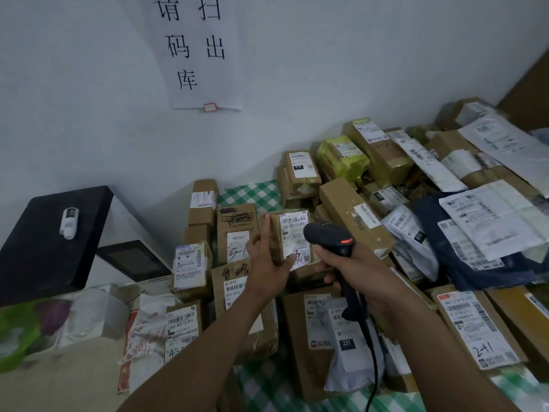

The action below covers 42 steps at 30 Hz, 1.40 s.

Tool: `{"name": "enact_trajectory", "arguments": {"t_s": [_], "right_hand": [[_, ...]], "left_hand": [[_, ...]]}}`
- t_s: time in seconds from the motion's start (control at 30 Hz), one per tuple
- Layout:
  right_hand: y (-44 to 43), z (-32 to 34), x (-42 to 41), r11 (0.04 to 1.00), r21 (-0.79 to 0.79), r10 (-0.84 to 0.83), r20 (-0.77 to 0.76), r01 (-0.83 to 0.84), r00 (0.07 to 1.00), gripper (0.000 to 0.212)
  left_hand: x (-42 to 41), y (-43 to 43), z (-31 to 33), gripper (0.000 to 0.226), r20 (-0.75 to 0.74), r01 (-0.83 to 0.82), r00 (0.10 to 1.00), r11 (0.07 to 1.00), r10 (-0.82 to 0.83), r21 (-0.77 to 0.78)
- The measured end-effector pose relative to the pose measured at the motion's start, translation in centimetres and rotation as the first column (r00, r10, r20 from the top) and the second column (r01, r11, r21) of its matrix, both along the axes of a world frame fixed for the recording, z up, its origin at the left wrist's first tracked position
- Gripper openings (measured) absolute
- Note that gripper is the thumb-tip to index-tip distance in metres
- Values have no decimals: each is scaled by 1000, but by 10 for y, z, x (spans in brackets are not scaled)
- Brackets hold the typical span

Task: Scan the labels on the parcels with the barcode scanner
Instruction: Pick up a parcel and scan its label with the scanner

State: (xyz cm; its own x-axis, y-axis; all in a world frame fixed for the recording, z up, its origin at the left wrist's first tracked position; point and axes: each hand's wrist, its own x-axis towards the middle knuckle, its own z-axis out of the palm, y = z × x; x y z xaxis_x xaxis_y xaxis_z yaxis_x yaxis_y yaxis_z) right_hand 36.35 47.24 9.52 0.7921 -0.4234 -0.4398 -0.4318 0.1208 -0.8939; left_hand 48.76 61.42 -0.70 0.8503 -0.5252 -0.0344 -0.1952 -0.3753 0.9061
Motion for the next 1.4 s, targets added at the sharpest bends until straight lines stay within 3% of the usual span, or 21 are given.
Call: {"name": "enact_trajectory", "arguments": {"t_s": [0.5,0.77,0.93,1.1,1.2,1.3,1.4], "right_hand": [[0,6,11,996,23,81,13,-81,997,22],[-2,0,18,996,15,93,-11,-92,996,21],[-4,-12,28,996,13,86,-9,-86,996,21],[1,-26,49,994,25,107,-38,-106,994,18],[6,-34,63,992,37,123,-68,-121,990,21],[10,-45,76,988,38,150,-123,-147,981,22],[12,-55,90,985,17,170,-159,-170,973,17]], "left_hand": [[17,0,-8,103,26,-19,999,999,18,38],[27,4,-18,104,-32,-45,999,999,44,-10],[61,14,-19,105,-185,-213,965,966,184,-148],[114,31,-22,85,-246,-274,931,962,271,22],[133,33,-27,88,-307,-223,917,965,256,138],[145,33,-36,94,-316,-174,921,966,228,190],[160,34,-45,81,-332,-220,905,960,267,174]]}}
